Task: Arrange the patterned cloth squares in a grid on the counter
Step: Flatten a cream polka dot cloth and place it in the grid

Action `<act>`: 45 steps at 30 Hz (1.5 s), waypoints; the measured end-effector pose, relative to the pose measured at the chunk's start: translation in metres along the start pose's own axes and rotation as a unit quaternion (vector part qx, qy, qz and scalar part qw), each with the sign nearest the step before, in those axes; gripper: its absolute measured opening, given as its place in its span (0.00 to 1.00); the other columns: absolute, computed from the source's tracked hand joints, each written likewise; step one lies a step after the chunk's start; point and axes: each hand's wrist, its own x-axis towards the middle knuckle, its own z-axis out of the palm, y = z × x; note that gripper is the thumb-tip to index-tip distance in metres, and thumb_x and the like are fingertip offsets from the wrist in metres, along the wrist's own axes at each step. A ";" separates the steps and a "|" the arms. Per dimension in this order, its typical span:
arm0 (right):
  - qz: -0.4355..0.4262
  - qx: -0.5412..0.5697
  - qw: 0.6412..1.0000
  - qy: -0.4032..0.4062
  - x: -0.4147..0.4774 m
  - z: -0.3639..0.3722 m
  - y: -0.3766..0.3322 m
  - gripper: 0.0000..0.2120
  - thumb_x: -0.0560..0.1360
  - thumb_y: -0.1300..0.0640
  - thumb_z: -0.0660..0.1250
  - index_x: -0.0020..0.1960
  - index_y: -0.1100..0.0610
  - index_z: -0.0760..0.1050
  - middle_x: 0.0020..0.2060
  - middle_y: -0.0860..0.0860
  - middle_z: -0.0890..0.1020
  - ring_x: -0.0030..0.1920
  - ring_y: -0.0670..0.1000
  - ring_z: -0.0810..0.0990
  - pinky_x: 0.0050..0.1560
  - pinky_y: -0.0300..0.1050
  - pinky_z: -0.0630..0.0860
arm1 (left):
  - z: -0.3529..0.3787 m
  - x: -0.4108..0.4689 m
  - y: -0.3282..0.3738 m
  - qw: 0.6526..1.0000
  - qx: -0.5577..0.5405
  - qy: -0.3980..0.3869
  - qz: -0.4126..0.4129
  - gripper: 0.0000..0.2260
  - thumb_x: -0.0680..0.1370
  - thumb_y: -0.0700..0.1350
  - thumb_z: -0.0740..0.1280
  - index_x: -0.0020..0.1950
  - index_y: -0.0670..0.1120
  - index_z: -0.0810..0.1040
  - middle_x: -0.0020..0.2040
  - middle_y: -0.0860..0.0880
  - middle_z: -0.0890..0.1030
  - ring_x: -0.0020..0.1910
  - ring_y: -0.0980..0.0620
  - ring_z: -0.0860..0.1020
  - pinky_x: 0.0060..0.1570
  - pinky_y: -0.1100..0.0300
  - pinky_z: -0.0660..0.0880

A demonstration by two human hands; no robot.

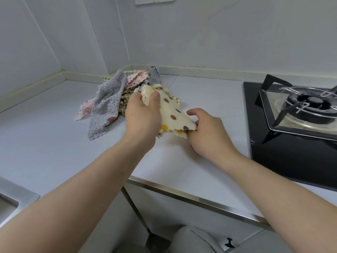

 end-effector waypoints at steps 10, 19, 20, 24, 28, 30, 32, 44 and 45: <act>0.057 0.167 0.977 -0.123 0.004 -0.003 -0.006 0.24 0.79 0.62 0.67 0.72 0.50 0.69 0.41 0.50 0.87 0.36 0.49 0.86 0.38 0.38 0.80 | -0.006 0.007 0.005 1.000 0.024 0.005 0.011 0.09 0.80 0.56 0.66 0.52 0.52 0.75 0.52 0.42 0.83 0.50 0.39 0.83 0.48 0.36 0.81; 0.110 0.317 0.929 -0.156 0.010 -0.007 -0.005 0.29 0.80 0.70 0.63 0.77 0.53 0.63 0.55 0.56 0.83 0.44 0.62 0.86 0.49 0.56 0.84 | -0.008 0.000 0.011 0.990 0.070 0.038 0.114 0.09 0.81 0.57 0.65 0.49 0.53 0.72 0.48 0.47 0.81 0.47 0.46 0.81 0.50 0.42 0.80; 0.091 0.262 0.952 -0.129 0.008 -0.007 -0.007 0.28 0.80 0.67 0.64 0.76 0.51 0.63 0.55 0.54 0.82 0.41 0.60 0.87 0.46 0.56 0.85 | -0.009 0.000 0.013 0.991 0.066 0.041 0.110 0.09 0.81 0.57 0.64 0.50 0.53 0.73 0.48 0.49 0.81 0.48 0.47 0.81 0.51 0.42 0.80; 0.009 0.138 0.989 -0.042 0.006 -0.006 -0.010 0.25 0.79 0.63 0.64 0.72 0.46 0.67 0.52 0.50 0.83 0.32 0.51 0.85 0.33 0.37 0.77 | -0.010 0.000 0.015 0.991 0.054 0.052 0.111 0.08 0.81 0.57 0.64 0.49 0.53 0.72 0.48 0.50 0.81 0.48 0.48 0.81 0.51 0.42 0.80; -0.009 0.210 0.971 -0.116 0.004 -0.009 -0.006 0.28 0.77 0.51 0.74 0.73 0.47 0.67 0.52 0.49 0.85 0.41 0.48 0.87 0.43 0.35 0.78 | -0.015 0.007 0.019 0.992 0.035 0.079 0.097 0.10 0.82 0.56 0.64 0.47 0.51 0.71 0.45 0.45 0.80 0.44 0.41 0.81 0.43 0.38 0.80; 0.026 0.305 0.937 -0.170 0.006 -0.006 -0.003 0.32 0.74 0.55 0.76 0.74 0.48 0.66 0.57 0.53 0.84 0.49 0.56 0.87 0.53 0.50 0.81 | -0.017 0.008 0.020 0.992 0.041 0.062 0.098 0.09 0.82 0.55 0.64 0.48 0.51 0.71 0.45 0.46 0.80 0.43 0.42 0.82 0.43 0.38 0.80; 0.084 0.408 0.894 -0.167 0.010 -0.005 -0.004 0.25 0.77 0.62 0.66 0.72 0.51 0.69 0.59 0.58 0.84 0.48 0.59 0.85 0.52 0.55 0.80 | -0.014 0.004 0.018 0.989 0.075 0.022 0.129 0.08 0.82 0.55 0.64 0.50 0.51 0.73 0.45 0.48 0.81 0.44 0.47 0.82 0.44 0.43 0.81; 0.132 0.308 0.941 0.046 0.013 -0.014 -0.007 0.22 0.84 0.41 0.56 0.50 0.55 0.81 0.43 0.53 0.87 0.46 0.55 0.86 0.50 0.55 0.83 | 0.009 -0.035 -0.006 0.966 0.144 -0.069 0.206 0.05 0.83 0.50 0.65 0.49 0.51 0.73 0.41 0.56 0.79 0.42 0.61 0.77 0.37 0.64 0.74; 0.107 0.249 0.959 0.079 0.015 -0.012 -0.004 0.23 0.84 0.40 0.54 0.49 0.55 0.79 0.43 0.53 0.86 0.45 0.54 0.85 0.50 0.55 0.83 | 0.011 -0.036 -0.008 0.973 0.130 -0.065 0.182 0.06 0.83 0.51 0.64 0.48 0.51 0.73 0.42 0.55 0.79 0.41 0.59 0.77 0.38 0.62 0.75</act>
